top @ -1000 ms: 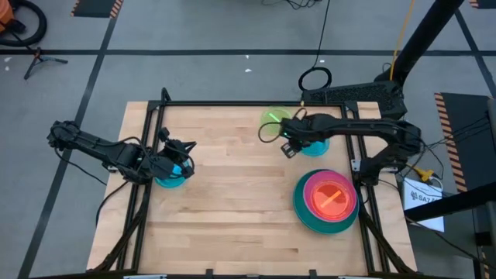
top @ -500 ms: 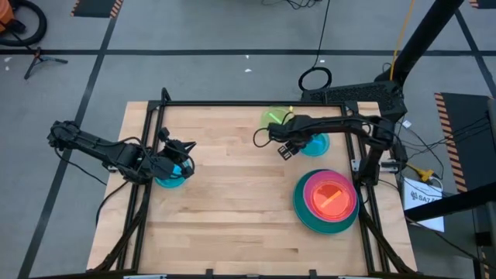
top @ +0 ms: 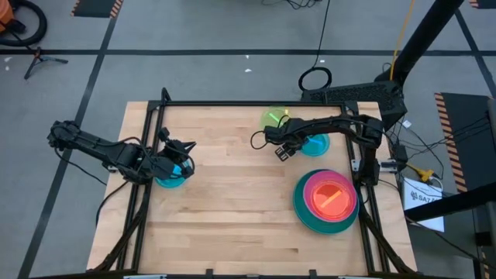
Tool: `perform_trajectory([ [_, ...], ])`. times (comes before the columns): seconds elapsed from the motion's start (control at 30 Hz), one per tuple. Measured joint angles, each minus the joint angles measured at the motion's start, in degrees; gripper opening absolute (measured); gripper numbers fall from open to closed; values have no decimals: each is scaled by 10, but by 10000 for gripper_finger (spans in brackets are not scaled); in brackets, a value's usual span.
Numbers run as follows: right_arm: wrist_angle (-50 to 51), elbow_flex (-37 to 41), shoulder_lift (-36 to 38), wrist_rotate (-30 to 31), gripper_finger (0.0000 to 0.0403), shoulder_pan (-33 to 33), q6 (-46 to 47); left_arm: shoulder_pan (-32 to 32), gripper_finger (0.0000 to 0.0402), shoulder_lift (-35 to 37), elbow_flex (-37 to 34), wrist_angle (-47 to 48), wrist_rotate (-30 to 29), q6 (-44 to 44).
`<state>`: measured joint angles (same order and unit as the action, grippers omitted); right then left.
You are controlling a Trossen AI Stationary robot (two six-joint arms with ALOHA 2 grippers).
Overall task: Stack plastic plates
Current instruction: Stack the right light blue plate on top of the orange plate
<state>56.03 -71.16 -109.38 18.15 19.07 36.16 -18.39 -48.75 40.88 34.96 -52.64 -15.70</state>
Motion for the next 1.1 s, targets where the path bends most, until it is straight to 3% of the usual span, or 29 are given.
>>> perform_trajectory([
  [0.23, -3, -2, -10, 2, 140, 0, -1, 0, 26, 0, 0, 0, 0, 0],
  [0.67, -1, 1, -12, 3, 7, 1, 2, 0, 26, 0, 0, 0, 0, 1],
  [0.83, 29, -11, -12, 9, 7, 0, -2, 0, 26, 0, 0, 0, 0, 4],
  [1.1, 159, -81, -12, 76, 2, -33, 5, 0, 26, 0, 0, 0, 0, 5],
])
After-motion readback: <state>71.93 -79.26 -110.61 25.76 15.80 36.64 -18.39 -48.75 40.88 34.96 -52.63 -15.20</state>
